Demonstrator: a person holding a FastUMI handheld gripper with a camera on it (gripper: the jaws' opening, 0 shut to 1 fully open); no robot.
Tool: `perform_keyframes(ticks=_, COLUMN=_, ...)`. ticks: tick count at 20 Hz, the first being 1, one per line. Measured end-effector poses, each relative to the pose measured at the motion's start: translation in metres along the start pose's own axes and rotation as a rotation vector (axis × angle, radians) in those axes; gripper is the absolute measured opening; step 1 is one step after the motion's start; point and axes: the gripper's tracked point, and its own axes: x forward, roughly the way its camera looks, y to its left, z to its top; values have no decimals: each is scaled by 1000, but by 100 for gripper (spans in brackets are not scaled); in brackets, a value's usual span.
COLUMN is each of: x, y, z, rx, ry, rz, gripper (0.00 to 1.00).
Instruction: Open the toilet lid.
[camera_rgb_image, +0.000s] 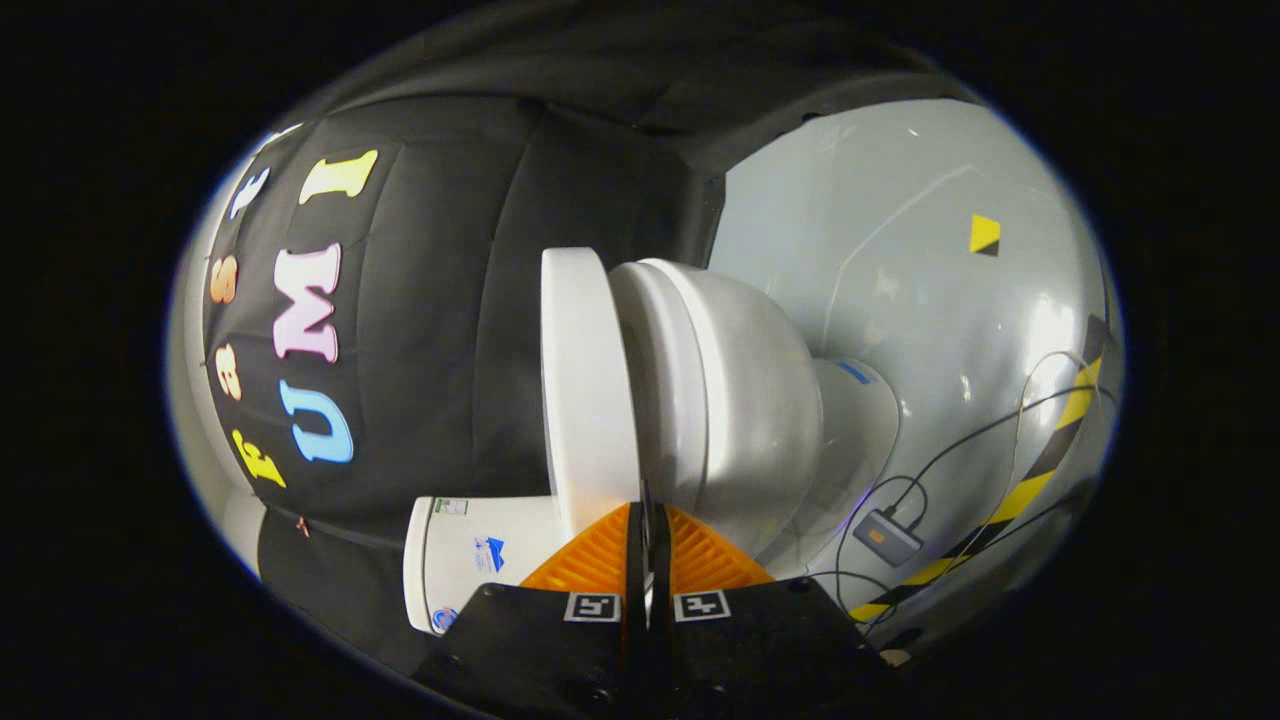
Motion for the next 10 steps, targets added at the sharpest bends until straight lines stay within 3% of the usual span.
perform_keyframes(ticks=10, x=-34, y=102, z=-20, rx=-427, ry=4, rz=-16, gripper=5)
